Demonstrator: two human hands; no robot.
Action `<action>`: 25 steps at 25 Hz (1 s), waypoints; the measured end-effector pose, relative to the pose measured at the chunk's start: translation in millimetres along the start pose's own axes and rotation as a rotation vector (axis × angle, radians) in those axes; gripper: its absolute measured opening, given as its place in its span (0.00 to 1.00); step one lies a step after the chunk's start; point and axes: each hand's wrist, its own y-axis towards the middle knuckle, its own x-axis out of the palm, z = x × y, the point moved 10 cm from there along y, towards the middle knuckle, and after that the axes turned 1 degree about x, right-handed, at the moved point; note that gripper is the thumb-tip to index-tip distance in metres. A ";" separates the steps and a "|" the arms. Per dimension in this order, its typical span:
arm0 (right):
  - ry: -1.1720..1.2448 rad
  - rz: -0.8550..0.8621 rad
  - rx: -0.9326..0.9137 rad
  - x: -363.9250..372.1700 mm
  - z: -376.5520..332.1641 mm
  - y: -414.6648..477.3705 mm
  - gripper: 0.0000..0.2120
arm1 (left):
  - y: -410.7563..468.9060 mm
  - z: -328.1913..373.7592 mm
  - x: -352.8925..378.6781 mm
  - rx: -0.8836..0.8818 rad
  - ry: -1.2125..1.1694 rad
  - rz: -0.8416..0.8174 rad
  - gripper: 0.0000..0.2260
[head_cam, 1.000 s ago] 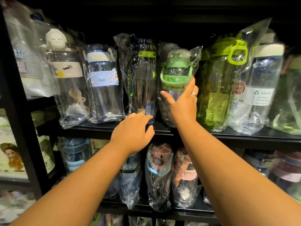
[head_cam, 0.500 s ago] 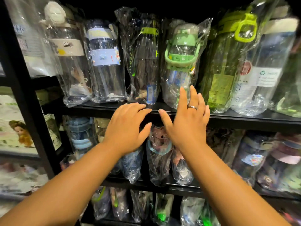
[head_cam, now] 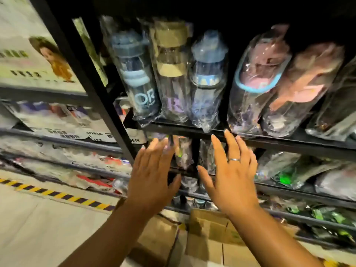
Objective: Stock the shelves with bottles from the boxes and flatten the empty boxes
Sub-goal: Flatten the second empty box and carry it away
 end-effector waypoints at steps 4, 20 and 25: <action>-0.030 -0.223 0.071 104.1 -37.7 -41.3 0.33 | -67.7 -71.1 75.3 -0.103 0.004 -0.265 0.31; 0.171 -0.885 0.746 538.2 -32.6 -286.4 0.38 | -314.7 -233.5 433.9 -0.194 -0.116 -0.963 0.34; 0.284 -1.044 1.041 670.1 8.2 -383.9 0.33 | -400.0 -220.4 541.2 -0.175 -0.103 -1.048 0.36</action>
